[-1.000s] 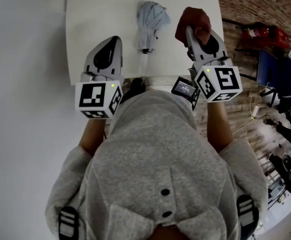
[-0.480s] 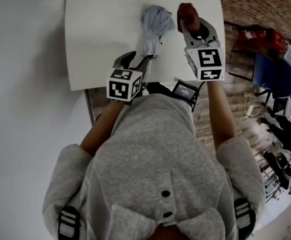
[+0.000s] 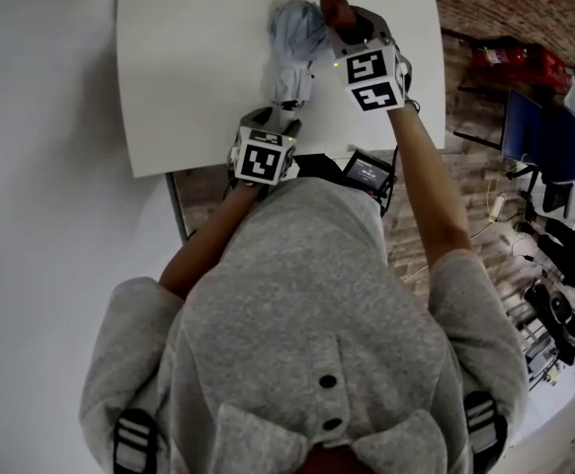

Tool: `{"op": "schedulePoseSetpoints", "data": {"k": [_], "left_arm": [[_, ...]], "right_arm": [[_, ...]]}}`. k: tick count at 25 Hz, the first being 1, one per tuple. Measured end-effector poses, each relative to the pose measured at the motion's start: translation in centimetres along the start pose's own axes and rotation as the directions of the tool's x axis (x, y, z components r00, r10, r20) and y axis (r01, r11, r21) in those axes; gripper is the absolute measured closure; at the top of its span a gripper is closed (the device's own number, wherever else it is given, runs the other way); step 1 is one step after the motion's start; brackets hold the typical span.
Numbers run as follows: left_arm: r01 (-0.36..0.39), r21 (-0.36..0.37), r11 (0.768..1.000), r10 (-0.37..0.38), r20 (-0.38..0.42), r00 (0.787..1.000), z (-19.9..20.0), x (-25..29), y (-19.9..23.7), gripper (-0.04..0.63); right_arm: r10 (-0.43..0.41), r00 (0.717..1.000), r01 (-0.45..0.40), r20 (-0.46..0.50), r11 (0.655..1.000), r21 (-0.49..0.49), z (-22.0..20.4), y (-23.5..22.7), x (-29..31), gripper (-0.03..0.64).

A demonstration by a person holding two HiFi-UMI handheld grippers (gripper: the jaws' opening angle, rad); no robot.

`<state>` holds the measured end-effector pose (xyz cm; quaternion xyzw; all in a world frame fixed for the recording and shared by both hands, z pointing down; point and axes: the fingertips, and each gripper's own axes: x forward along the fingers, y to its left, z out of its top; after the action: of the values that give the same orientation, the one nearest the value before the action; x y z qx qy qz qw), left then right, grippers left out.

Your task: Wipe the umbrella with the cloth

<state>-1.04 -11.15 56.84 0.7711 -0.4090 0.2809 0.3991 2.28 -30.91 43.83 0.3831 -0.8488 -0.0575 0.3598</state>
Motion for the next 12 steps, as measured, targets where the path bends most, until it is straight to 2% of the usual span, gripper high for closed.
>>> {"op": "schedulePoseSetpoints", "data": {"k": [7,10,12], "left_arm": [[0.013,-0.027,1.000,-0.013,-0.008,1.000,-0.2,0.1,0.1,0.356],[-0.034,0.004,0.999,0.034,0.008,0.999,0.0,-0.8,1.7,0.431],[-0.055,0.016,0.998,0.055,0.011,0.998,-0.1,-1.1,3.0,0.440]], "right_arm": [[0.058,0.996,-0.064,-0.068,0.995,-0.078,-1.5,2.6,2.6,0.517],[0.079,0.993,-0.089,-0.088,0.989,-0.119,-1.5,4.1,3.2,0.517],[0.092,0.991,-0.102,-0.093,0.989,-0.108,-1.6,5.0,3.5,0.518]]}}
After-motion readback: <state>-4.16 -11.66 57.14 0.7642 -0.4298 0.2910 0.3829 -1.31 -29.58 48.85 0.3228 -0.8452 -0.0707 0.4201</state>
